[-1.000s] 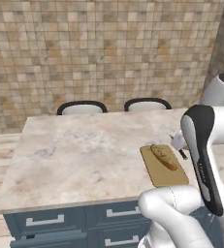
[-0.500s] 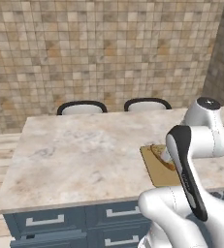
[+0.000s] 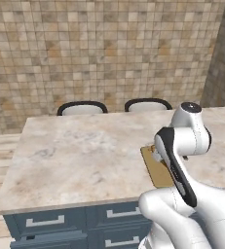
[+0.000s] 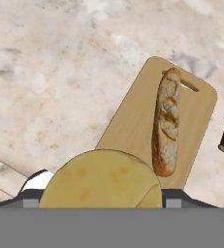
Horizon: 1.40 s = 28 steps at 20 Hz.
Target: Retrieve the sausage and cheese from the fridge and place them on the cutting board on the counter.
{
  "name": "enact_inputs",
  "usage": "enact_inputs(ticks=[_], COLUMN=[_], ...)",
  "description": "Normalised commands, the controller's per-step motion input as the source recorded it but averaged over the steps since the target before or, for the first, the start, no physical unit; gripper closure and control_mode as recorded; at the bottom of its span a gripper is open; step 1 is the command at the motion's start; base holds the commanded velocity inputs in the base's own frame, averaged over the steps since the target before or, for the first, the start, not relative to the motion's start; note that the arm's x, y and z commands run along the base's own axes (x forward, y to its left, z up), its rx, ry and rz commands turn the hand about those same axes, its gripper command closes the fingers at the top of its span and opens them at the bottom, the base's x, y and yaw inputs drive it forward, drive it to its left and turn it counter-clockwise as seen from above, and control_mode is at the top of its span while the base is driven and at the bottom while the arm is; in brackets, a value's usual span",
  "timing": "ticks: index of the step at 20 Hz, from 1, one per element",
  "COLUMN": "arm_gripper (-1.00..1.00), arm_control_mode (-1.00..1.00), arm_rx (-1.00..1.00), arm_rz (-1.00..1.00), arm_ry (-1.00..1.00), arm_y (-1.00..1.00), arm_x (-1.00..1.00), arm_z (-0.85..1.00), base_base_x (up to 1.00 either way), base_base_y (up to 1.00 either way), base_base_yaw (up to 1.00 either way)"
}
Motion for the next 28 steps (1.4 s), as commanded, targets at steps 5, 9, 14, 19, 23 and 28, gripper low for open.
enact_inputs(ticks=[5, 9, 14, 19, 23, 28], arm_gripper=[1.00, 1.00, 1.00, 1.00, 1.00, -1.00], arm_control_mode=[-1.00, -1.00, -1.00, -1.00, -1.00, -1.00], arm_rx=[0.00, 0.00, 0.00, 0.00, 0.00, 0.00], arm_rz=[0.00, 0.00, 0.00, 0.00, 0.00, 0.00], arm_ry=[0.16, 0.16, 0.09, 0.00, 0.00, 0.00], arm_y=[-0.10, -0.23, -0.18, 0.00, 0.00, 0.00], arm_x=[0.33, 0.31, 0.19, 0.05, 0.00, 0.06], arm_z=[-0.34, -0.30, -0.41, -0.57, -0.57, -0.46], base_base_x=[0.00, 0.00, 0.00, 0.00, 0.00, 0.00], base_base_y=[0.00, 0.00, 0.00, 0.00, 0.00, 0.00], base_base_yaw=[0.00, 0.00, 0.00, 0.00, 0.00, 0.00])
